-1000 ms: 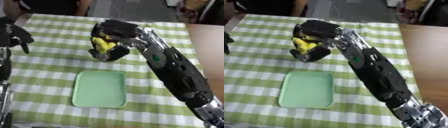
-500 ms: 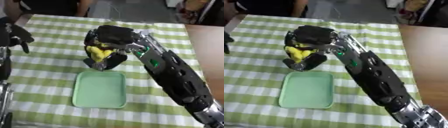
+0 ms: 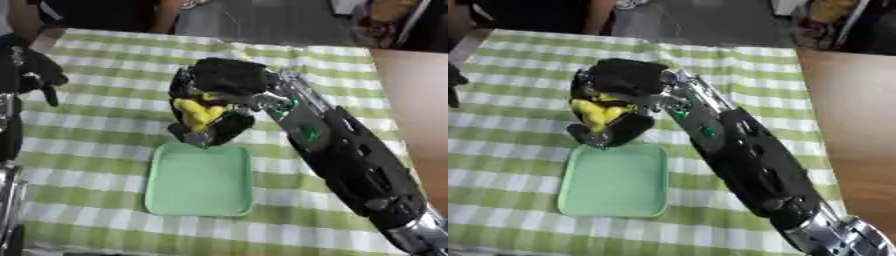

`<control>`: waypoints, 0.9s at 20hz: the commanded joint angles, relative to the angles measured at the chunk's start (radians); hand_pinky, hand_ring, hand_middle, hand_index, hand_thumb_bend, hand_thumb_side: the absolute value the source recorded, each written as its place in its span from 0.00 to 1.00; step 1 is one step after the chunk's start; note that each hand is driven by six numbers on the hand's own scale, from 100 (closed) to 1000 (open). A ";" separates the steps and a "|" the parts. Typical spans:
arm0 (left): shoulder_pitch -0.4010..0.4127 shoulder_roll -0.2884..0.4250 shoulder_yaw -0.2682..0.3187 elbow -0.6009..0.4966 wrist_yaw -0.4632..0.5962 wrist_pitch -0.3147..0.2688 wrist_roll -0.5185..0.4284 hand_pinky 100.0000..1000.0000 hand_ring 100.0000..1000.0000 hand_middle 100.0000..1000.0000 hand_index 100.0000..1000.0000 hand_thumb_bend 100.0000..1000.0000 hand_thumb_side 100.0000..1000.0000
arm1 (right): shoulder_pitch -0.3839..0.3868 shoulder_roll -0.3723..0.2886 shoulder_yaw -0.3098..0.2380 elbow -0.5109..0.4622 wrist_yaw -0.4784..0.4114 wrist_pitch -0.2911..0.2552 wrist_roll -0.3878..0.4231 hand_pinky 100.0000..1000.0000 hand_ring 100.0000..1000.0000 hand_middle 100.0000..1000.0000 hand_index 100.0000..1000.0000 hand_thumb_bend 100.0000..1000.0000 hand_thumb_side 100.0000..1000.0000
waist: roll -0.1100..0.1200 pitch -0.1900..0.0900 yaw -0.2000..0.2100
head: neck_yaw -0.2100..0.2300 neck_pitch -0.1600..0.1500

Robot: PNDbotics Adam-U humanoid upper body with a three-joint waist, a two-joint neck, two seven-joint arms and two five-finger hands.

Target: Pick up objects on the table and place them in the box.

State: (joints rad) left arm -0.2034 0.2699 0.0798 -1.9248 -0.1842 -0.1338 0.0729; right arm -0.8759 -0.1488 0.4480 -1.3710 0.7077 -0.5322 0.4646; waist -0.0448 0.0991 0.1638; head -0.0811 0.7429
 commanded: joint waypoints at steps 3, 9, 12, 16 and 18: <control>-0.010 0.013 0.000 -0.026 0.002 0.000 -0.003 0.15 0.39 0.41 0.36 0.63 1.00 | 0.013 0.024 0.005 0.033 0.012 -0.007 0.004 0.00 0.00 0.18 0.42 0.00 0.57 | 0.007 -0.012 0.001 | -0.010 -0.015; -0.010 0.013 -0.001 -0.026 0.003 0.000 -0.003 0.15 0.39 0.41 0.36 0.63 1.00 | 0.022 0.040 0.008 0.058 0.024 -0.020 -0.006 0.00 0.00 0.18 0.42 0.00 0.57 | 0.007 -0.012 0.002 | -0.012 -0.015; -0.010 0.013 -0.002 -0.025 0.003 0.000 -0.003 0.15 0.39 0.41 0.36 0.63 1.00 | 0.025 0.047 0.010 0.065 0.025 -0.022 -0.008 0.00 0.00 0.17 0.42 0.00 0.57 | 0.008 -0.013 0.002 | -0.013 -0.015; -0.010 0.013 -0.002 -0.026 0.003 0.000 -0.004 0.15 0.39 0.41 0.36 0.63 1.00 | 0.032 0.051 0.015 0.073 0.024 -0.027 -0.009 0.00 0.00 0.18 0.42 0.00 0.57 | 0.008 -0.012 0.002 | -0.012 -0.015; -0.011 0.013 -0.002 -0.025 0.003 0.000 -0.004 0.15 0.39 0.41 0.36 0.63 1.00 | 0.037 0.049 0.018 0.076 0.021 -0.030 -0.011 0.00 0.00 0.18 0.43 0.00 0.57 | 0.007 -0.012 0.002 | -0.013 -0.015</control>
State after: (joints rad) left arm -0.2036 0.2699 0.0794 -1.9249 -0.1842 -0.1341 0.0728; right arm -0.8295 -0.1007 0.4666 -1.2871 0.7331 -0.5573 0.4557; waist -0.0446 0.0991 0.1653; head -0.0884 0.7429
